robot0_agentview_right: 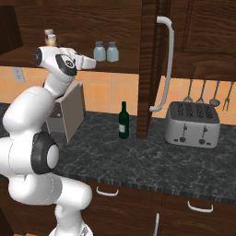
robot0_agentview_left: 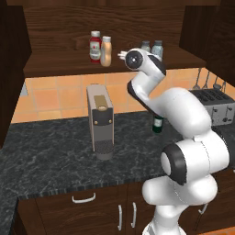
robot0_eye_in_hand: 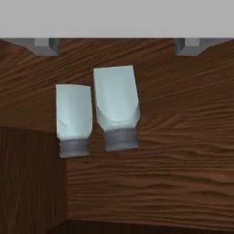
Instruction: Put the shaker and condiment bottle from the counter next to their counterparts in the cabinet.
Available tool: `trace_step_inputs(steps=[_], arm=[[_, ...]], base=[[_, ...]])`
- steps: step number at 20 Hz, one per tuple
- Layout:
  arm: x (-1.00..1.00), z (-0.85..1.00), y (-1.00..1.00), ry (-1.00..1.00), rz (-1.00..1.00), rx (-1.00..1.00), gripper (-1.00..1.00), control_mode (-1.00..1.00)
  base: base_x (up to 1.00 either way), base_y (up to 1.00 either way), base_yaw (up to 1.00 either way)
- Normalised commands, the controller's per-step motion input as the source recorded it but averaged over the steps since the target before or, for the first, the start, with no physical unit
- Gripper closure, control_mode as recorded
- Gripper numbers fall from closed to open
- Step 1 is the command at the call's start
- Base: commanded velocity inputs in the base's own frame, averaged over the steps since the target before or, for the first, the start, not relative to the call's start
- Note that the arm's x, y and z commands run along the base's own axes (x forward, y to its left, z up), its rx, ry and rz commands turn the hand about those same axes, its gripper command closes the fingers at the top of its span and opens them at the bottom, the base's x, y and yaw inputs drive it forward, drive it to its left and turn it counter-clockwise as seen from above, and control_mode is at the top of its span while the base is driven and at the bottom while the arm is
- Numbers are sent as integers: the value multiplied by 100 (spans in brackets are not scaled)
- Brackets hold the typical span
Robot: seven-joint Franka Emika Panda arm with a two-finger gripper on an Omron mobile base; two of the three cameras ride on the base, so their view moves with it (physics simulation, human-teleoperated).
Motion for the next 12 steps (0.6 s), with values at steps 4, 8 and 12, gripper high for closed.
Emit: trace_step_inputs(steps=[4, 8, 12], arm=[[-70, 0, 25, -6, 6, 0, -100, -100], [-79, 0, 35, -6, 7, 0, -100, -100], [-88, 0, 31, -7, 8, 0, -100, -100]], base=[[0, 0, 0], [0, 0, 0], [0, 0, 0]])
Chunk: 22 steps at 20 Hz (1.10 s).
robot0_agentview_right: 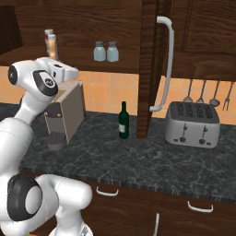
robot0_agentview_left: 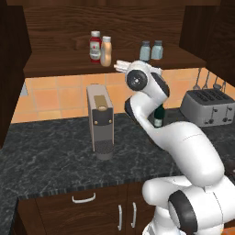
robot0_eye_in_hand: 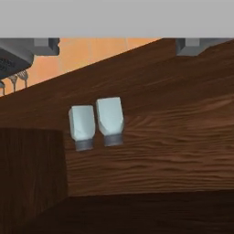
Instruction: Put the shaker and condiment bottle from the counter next to their counterparts in the cabinet.
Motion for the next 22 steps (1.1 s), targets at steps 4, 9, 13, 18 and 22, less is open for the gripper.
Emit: trace_step_inputs(steps=[4, 9, 13, 18, 22], arm=[[-79, 0, 26, -3, 7, 2, -100, -100], [-67, 0, 30, 0, 6, 0, -100, -100], [-69, 0, 40, 0, 6, 0, -100, -100], [-71, 0, 45, 0, 6, 0, -100, -100], [-65, 0, 47, 0, 5, 0, -100, -100]], base=[[0, 0, 0], [0, 0, 0], [0, 0, 0], [0, 0, 0], [0, 0, 0]])
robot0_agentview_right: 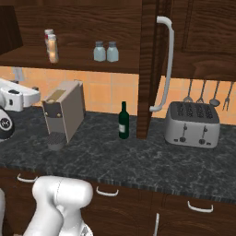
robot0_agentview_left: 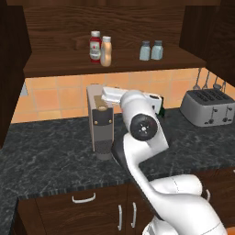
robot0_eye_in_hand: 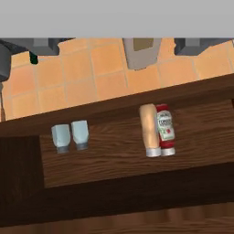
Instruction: Put the shaker and condiment bottle from the counter next to their counterparts in the cabinet.
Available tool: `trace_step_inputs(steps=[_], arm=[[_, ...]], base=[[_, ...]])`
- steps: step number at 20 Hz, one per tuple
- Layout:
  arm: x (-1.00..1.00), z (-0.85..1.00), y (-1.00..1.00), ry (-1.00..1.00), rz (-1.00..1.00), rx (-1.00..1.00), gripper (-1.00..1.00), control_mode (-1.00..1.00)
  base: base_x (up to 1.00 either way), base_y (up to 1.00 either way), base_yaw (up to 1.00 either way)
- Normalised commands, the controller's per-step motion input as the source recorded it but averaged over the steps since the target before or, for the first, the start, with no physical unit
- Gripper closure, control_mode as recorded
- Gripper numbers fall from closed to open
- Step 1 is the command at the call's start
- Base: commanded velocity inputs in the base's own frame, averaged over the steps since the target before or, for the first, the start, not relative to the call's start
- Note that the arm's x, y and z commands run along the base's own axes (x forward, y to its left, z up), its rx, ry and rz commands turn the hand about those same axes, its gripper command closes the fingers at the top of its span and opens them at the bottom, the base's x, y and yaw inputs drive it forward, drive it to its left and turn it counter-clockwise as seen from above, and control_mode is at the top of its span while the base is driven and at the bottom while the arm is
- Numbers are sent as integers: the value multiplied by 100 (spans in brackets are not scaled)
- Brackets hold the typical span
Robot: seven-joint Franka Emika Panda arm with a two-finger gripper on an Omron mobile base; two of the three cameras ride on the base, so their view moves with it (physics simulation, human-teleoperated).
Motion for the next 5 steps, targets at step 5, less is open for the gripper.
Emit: trace_step_inputs(steps=[5], arm=[[-64, 0, 46, 0, 5, 0, -100, -100]], base=[[0, 0, 0]])
